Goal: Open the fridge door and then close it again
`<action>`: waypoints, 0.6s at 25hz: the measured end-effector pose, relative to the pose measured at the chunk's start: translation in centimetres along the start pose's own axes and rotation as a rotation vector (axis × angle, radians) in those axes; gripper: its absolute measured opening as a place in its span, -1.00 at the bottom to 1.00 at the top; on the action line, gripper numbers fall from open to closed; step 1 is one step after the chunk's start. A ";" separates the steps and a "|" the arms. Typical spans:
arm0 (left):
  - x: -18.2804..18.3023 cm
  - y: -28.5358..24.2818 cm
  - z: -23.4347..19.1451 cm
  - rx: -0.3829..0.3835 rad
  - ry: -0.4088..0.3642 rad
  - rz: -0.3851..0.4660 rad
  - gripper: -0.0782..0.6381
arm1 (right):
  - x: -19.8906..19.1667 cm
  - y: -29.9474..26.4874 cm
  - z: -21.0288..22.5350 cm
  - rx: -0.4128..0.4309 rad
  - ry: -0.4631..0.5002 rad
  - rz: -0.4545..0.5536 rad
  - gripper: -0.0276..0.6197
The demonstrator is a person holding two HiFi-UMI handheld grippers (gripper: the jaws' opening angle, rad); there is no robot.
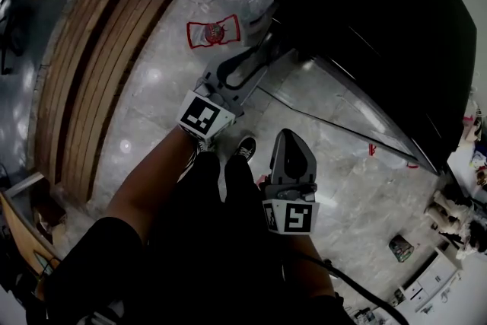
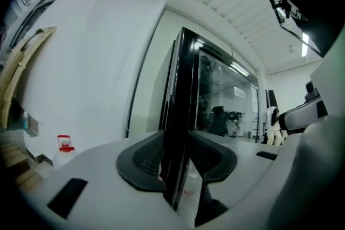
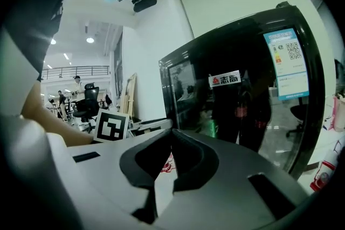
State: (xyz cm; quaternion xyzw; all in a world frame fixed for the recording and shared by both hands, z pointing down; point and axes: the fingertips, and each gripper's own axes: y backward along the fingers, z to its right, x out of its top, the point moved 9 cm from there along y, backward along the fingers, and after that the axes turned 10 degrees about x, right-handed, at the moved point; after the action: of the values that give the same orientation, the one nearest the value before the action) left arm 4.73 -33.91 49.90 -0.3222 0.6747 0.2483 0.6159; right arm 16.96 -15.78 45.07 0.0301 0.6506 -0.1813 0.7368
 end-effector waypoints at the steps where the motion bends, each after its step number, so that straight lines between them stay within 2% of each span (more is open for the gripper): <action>1: 0.1 0.5 0.3 0.037 -0.002 0.002 -0.42 | 0.3 0.3 -0.1 -0.004 0.000 0.005 -0.87; 3: 0.5 2.3 1.1 0.090 0.005 0.004 -0.68 | 1.3 0.9 -0.6 -0.003 0.009 0.018 -0.87; 7: 4.0 6.2 3.4 0.134 0.012 0.009 -0.76 | 3.5 1.2 -2.1 0.025 0.028 0.066 -0.87; 9: 6.0 8.1 4.7 0.166 0.009 -0.016 -0.76 | 5.0 1.1 -3.0 0.039 0.041 0.080 -0.87; 12: 8.4 10.9 6.4 0.199 0.054 -0.070 -0.76 | 7.2 1.1 -4.8 0.046 0.042 0.070 -0.87; 15: 10.9 13.4 8.1 0.192 0.094 -0.106 -0.76 | 9.3 1.7 -6.2 0.047 -0.001 0.032 -0.87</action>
State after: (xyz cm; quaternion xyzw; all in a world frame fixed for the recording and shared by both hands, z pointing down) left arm -0.09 -20.43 37.28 -0.3083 0.7053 0.1343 0.6241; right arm 12.39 -14.52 34.79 0.0579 0.6452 -0.1846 0.7391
